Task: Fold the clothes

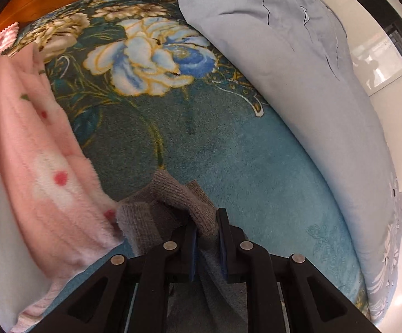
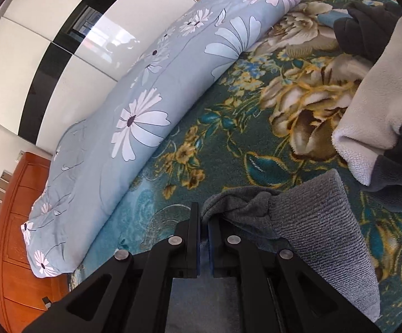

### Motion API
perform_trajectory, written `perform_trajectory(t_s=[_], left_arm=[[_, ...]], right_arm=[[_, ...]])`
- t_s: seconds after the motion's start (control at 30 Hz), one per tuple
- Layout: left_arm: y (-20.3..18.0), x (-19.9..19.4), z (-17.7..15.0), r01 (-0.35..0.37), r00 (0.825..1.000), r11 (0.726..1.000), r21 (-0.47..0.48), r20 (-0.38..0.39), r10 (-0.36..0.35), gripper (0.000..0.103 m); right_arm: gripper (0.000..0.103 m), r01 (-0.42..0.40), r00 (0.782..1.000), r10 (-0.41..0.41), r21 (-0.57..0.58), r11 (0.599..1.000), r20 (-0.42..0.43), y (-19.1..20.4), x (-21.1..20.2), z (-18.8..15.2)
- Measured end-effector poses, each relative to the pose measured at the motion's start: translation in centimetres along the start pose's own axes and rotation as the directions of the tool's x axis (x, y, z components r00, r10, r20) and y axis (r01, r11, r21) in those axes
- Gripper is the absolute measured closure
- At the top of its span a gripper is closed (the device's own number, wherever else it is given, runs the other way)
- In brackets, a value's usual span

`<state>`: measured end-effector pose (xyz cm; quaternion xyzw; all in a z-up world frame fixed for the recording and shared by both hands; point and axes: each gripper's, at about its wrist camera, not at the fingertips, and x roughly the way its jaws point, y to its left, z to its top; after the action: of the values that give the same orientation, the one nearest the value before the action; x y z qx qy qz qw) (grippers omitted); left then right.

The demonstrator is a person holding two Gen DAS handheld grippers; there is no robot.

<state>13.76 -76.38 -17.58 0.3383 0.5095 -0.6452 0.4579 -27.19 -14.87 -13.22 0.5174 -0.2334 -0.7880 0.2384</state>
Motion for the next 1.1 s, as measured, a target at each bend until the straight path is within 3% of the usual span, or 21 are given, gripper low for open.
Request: perform_trajectory(t_s=[0.07, 0.13, 0.27, 0.33, 0.37, 0.4, 0.43, 0.57, 0.67, 0.77, 0.93, 1.0, 1.1], left_arm=[[-0.5, 0.1, 0.0, 0.021, 1.000, 0.999, 0.039, -0.002, -0.021, 0.076], [-1.1, -0.5, -0.1, 0.052, 0.999, 0.993, 0.106, 0.000, -0.052, 0.059], [-1.1, -3.7, -0.9, 0.161, 0.986, 0.971, 0.180, 0.013, -0.166, 0.045], [-0.6, -5.7, -1.4, 0.203, 0.977, 0.958, 0.201, 0.030, -0.213, 0.043], [-0.1, -6.6, -1.9, 0.209, 0.974, 0.955, 0.212, 0.041, -0.222, 0.042], [0.4, -7.6, -2.4, 0.205, 0.974, 0.953, 0.221, 0.054, -0.222, 0.040], [0.9, -8.3, -3.0, 0.192, 0.975, 0.954, 0.231, 0.069, -0.213, 0.037], [3.3, -8.7, -5.8, 0.060, 0.989, 0.966, 0.252, 0.119, -0.092, 0.035], [3.7, -7.4, -7.3, 0.036, 0.988, 0.957, 0.287, 0.135, -0.078, 0.035], [3.4, -5.1, -6.9, 0.060, 0.988, 0.960, 0.274, 0.122, -0.096, 0.035], [3.1, -1.3, -6.4, 0.107, 0.993, 0.974, 0.199, 0.035, -0.116, 0.035], [3.1, -0.4, -6.4, 0.155, 0.987, 0.973, 0.171, 0.007, -0.158, 0.035], [3.0, -0.3, -6.2, 0.170, 0.982, 0.971, 0.169, 0.047, -0.181, 0.035]], right_arm=[[0.098, 0.014, 1.000, -0.014, -0.015, 1.000, -0.011, -0.1, 0.6, -0.1], [0.097, 0.024, 1.000, -0.024, -0.034, 0.999, -0.016, -0.1, 0.7, -0.1], [0.095, 0.030, 1.000, -0.031, -0.094, 0.995, -0.006, 0.6, 0.1, -0.4], [0.074, 0.015, 1.000, -0.014, -0.132, 0.991, 0.012, 1.3, -0.7, -0.6], [0.049, 0.005, 1.000, -0.002, -0.154, 0.988, 0.020, 1.8, -1.1, -0.8], [0.038, 0.000, 0.999, 0.006, -0.181, 0.984, 0.033, 2.3, -1.7, -1.1], [0.035, -0.005, 0.999, 0.015, -0.210, 0.978, 0.046, 2.9, -2.4, -1.6], [0.035, -0.048, 0.994, 0.078, -0.337, 0.940, 0.076, 4.8, -6.3, -5.1], [0.033, -0.097, 0.991, 0.127, -0.395, 0.914, 0.051, 4.8, -9.0, -8.8], [0.033, -0.139, 0.988, 0.154, -0.411, 0.901, 0.004, 3.5, -10.9, -12.0], [0.032, -0.118, 0.992, 0.125, -0.317, 0.941, 0.002, -1.2, -12.4, -14.8], [0.029, -0.108, 0.994, 0.113, -0.244, 0.964, 0.006, -3.3, -11.8, -14.8], [0.029, -0.111, 0.993, 0.114, -0.122, 0.986, 0.015, -5.8, -10.1, -13.8]])
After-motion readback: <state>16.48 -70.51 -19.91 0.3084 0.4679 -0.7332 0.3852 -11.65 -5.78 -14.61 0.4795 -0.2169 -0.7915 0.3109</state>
